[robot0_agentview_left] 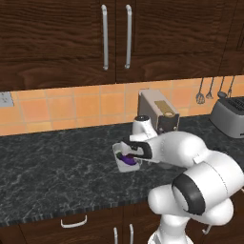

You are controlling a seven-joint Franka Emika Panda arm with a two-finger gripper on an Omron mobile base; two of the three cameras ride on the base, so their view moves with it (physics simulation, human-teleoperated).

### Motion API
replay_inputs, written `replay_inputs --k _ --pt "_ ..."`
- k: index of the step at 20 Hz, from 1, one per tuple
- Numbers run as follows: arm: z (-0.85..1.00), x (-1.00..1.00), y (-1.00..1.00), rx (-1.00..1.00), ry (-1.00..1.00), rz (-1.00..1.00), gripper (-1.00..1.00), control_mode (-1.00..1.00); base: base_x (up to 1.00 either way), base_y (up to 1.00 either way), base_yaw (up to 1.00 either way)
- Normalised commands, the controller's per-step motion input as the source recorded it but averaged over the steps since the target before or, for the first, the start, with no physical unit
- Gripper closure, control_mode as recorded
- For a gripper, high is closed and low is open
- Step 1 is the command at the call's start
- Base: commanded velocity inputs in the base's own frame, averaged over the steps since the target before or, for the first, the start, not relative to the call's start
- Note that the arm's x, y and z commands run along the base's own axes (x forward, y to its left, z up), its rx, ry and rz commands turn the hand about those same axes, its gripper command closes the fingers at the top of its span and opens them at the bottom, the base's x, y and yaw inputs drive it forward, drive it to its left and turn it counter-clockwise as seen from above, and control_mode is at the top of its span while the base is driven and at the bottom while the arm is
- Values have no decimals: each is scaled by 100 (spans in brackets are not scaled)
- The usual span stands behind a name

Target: Take the meat container that has the shrimp and place it on the second highest rack of the freezer. Then take the vegetable container that has the eggplant and lemon wedge and place it on the highest rack of the freezer.

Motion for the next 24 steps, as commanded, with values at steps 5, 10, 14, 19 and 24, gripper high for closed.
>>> replay_inputs --k 5,10,14,19,24 --pt "-22 8 14 0 3 -2 -100 -100 0 0 0" --pt "-7 -7 11 0 1 0 -100 -100 0 0 0" --pt "0 -35 7 0 -1 0 -100 -100 0 0 0" --pt "-3 -12 2 0 -2 0 -100 -100 0 0 0" --pt "-32 0 2 0 0 0 -100 -100 0 0 0"
